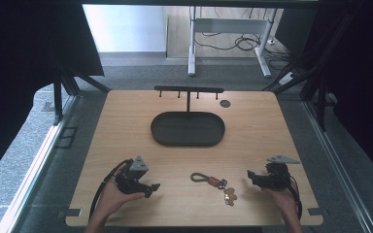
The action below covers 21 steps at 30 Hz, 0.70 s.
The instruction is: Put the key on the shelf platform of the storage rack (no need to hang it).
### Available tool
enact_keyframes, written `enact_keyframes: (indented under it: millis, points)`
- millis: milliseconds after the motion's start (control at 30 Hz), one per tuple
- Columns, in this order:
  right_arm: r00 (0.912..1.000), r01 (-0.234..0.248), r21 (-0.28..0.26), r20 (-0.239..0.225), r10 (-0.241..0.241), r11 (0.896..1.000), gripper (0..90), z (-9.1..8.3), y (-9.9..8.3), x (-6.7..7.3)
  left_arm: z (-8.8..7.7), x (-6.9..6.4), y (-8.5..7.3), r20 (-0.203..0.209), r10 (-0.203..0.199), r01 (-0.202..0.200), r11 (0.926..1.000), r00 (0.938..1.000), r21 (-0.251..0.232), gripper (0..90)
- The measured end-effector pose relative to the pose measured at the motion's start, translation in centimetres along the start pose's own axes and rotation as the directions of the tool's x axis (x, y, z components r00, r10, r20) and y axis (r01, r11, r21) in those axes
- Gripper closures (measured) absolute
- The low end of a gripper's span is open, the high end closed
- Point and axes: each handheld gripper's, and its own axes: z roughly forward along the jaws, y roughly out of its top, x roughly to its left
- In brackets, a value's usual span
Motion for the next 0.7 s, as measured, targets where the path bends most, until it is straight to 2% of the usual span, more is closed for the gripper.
enact_keyframes:
  millis: [100,267,500,700]
  points:
    - [0.9997,0.006,-0.033,-0.023,-0.007,0.999,17.2,-1.3,-0.2,-0.1,0.0,-0.3,0.1,0.003,0.009,-0.009,0.9999,1.0000,-0.005,25.1]
    - [0.9993,0.029,-0.069,-0.020,-0.031,0.997,21.1,-2.7,-0.6,-0.6,0.3,-0.4,0.1,0.016,0.019,-0.019,0.9998,0.9997,0.004,25.1]
    - [0.9994,0.002,-0.091,-0.033,-0.005,0.996,23.9,-3.6,-0.7,-1.7,0.2,-0.2,0.1,0.019,0.013,-0.013,0.9999,0.9997,-0.004,25.1]
    - [0.9985,0.000,-0.100,-0.054,-0.005,0.995,23.6,-4.3,-0.4,-1.7,0.0,-0.3,0.1,0.019,0.014,-0.014,0.9998,0.9997,-0.011,25.1]
